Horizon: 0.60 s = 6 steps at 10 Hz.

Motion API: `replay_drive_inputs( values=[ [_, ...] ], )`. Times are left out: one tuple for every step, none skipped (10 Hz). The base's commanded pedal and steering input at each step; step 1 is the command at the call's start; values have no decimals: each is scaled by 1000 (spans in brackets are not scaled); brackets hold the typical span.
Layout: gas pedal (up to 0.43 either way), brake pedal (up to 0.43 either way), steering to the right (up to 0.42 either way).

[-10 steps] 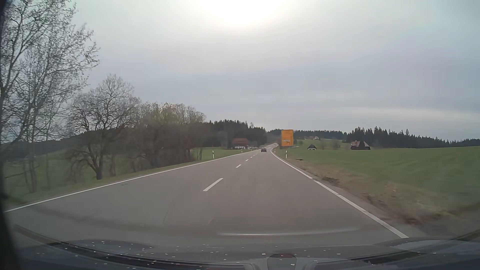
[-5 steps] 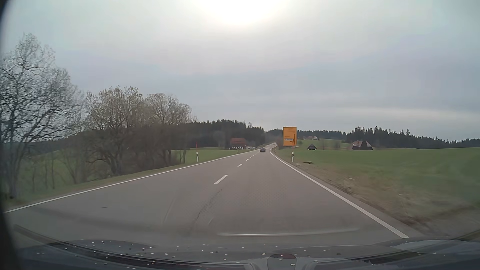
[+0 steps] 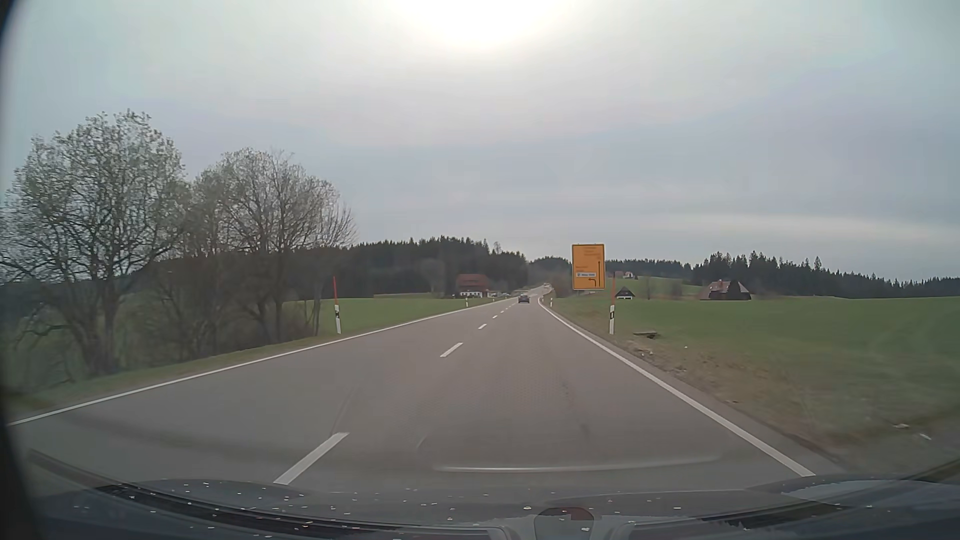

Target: Follow the waypoints while adhering to traffic rules and regulations

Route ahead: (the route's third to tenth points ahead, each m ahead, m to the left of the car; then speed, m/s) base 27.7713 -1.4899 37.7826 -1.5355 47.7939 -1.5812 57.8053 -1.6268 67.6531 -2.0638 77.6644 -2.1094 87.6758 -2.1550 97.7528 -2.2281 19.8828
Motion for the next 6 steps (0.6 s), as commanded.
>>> replay_drive_inputs(
  values=[
    [197,0,2],
    [209,0,2],
    [209,0,2],
    [228,0,2],
    [248,0,2],
    [248,0,2]
  ],
)
